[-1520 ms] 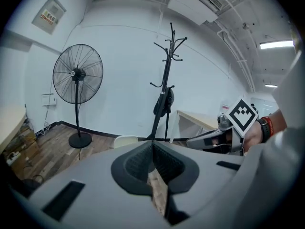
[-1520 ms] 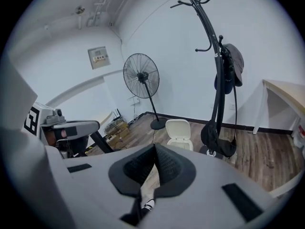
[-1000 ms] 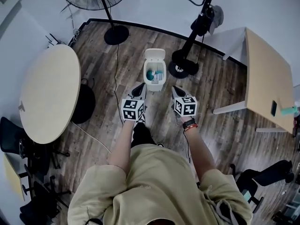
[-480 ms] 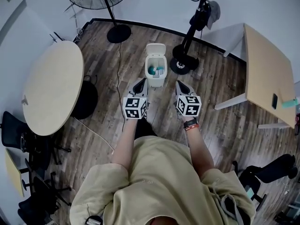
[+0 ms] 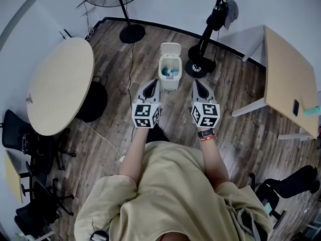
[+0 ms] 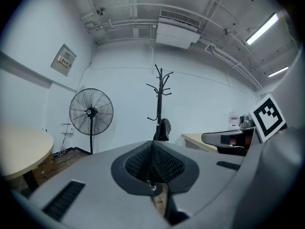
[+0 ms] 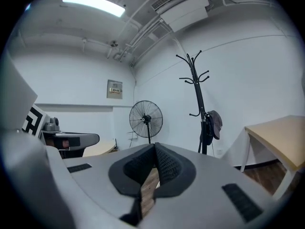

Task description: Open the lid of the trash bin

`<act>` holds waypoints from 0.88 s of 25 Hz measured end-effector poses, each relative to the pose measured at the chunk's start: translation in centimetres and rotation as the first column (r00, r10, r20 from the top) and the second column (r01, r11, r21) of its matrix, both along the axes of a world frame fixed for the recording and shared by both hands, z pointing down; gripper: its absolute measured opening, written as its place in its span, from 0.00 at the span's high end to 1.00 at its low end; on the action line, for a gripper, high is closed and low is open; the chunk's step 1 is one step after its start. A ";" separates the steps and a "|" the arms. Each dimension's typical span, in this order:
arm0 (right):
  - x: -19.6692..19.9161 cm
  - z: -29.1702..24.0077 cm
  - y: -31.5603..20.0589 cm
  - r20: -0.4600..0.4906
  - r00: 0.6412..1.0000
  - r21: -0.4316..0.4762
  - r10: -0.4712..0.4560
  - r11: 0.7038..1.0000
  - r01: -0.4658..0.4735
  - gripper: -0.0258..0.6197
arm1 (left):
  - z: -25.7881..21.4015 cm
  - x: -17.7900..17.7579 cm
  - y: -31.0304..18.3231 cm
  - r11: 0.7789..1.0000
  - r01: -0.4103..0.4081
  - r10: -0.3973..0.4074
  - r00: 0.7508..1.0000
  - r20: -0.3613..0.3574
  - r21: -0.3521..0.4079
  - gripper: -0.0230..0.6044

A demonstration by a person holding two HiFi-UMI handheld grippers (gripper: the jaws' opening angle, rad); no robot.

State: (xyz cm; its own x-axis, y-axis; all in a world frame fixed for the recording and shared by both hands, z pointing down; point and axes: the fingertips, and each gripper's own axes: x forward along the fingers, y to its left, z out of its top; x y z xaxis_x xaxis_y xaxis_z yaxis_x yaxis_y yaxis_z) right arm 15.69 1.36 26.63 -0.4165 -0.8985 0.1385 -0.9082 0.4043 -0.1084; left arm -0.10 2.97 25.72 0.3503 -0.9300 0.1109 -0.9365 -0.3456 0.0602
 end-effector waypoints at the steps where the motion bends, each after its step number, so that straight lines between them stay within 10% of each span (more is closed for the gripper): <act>1: 0.1 -0.2 0.3 0.000 1.000 0.008 0.002 1.000 -0.002 0.95 | -0.2 0.0 0.3 1.000 0.005 -0.005 1.000 0.002 0.006 0.93; 22: 2.3 -0.4 0.9 0.030 1.000 0.009 -0.007 1.000 0.007 0.95 | -1.0 1.8 1.4 0.999 0.024 -0.025 0.999 0.024 0.029 0.93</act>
State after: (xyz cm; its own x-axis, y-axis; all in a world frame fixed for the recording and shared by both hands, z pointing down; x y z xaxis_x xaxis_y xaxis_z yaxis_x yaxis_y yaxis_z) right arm 18.04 2.30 26.21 -0.4264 -0.8969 0.1175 -0.9018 0.4114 -0.1321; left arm 1.70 4.42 24.71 0.3252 -0.9411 0.0926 -0.9456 -0.3240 0.0274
